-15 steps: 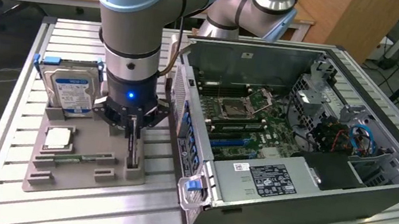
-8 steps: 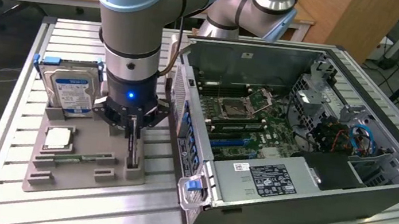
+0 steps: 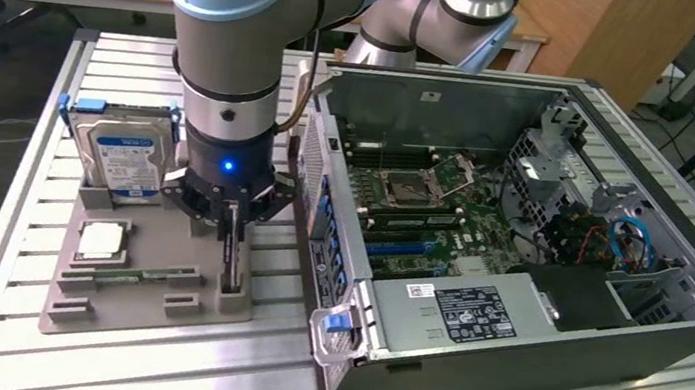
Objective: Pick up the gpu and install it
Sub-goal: 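Pick up the gpu and move the gpu toward the slot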
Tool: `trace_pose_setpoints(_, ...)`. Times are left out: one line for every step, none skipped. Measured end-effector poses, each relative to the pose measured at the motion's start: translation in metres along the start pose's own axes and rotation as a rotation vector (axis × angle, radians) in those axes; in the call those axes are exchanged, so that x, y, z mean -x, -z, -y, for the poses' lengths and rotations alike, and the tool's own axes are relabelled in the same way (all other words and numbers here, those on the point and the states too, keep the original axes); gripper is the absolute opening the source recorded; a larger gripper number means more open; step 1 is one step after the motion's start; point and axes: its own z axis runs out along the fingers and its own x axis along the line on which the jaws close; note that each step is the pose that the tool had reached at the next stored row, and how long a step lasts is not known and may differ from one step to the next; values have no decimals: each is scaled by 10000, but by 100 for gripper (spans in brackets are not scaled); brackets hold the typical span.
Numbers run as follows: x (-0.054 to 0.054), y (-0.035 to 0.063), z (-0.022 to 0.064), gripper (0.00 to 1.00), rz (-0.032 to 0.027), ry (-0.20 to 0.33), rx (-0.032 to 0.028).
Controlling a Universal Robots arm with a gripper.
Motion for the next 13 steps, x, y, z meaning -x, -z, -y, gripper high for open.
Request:
trace_pose_setpoints(0,0,0,26,0,0,0)
trace_pose_setpoints(0,0,0,26,0,0,0)
trace_pose_setpoints(0,0,0,26,0,0,-1)
trace_pose_setpoints(0,0,0,26,0,0,-1)
trace_pose_setpoints(0,0,0,26,0,0,0)
trace_pose_setpoints(0,0,0,26,0,0,0)
trace_pose_setpoints(0,0,0,26,0,0,0)
trace_pose_setpoints(0,0,0,26,0,0,0)
trace_pose_setpoints(0,0,0,26,0,0,0)
trace_pose_setpoints(0,0,0,26,2,0,1)
trace_pose_setpoints(0,4,-1,26,3,0,2)
trace_pose_setpoints(1,15,-1,26,1,0,1)
trace_pose_setpoints(0,34,-2,26,1,0,0)
